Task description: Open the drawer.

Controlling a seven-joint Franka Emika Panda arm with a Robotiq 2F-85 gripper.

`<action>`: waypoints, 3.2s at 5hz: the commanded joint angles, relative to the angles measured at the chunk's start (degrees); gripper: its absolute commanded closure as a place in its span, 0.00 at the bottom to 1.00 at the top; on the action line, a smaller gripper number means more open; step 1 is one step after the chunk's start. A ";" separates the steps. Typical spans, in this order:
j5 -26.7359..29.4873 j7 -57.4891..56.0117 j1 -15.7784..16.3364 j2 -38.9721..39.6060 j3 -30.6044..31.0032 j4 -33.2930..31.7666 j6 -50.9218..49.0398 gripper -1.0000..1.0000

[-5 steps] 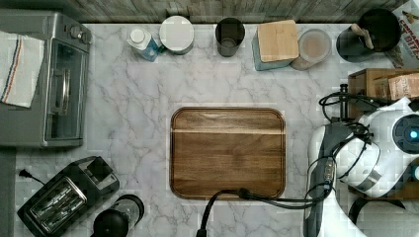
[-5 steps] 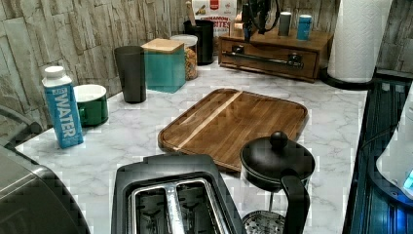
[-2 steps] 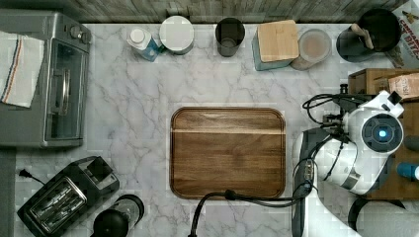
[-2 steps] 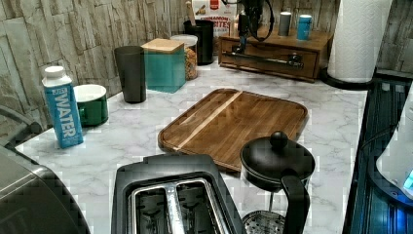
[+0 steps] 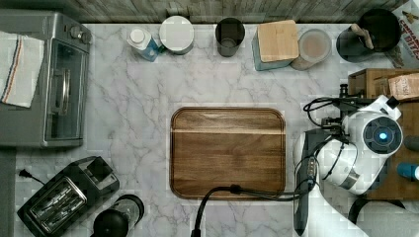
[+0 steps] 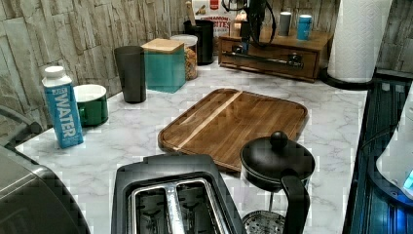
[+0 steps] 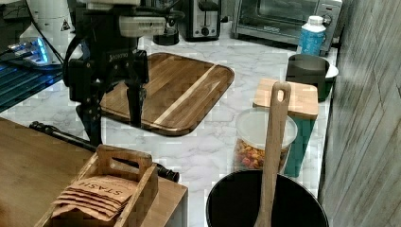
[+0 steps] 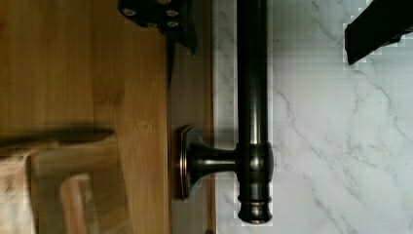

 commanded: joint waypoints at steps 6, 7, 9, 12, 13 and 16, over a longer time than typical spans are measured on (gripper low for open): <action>7.81 -9.97 -4.92 6.04 6.18 -0.41 -1.37 0.00; 11.25 -14.67 -6.27 2.60 10.19 -3.99 -1.13 0.00; 14.97 -11.25 -2.57 -1.22 16.08 -8.21 -5.86 0.00; 17.59 4.44 5.83 -9.67 23.29 -20.53 -0.77 0.00; 17.69 8.66 7.90 -9.41 24.56 -20.03 -1.32 0.00; 15.07 14.14 11.09 -10.37 23.60 -20.37 -1.05 0.00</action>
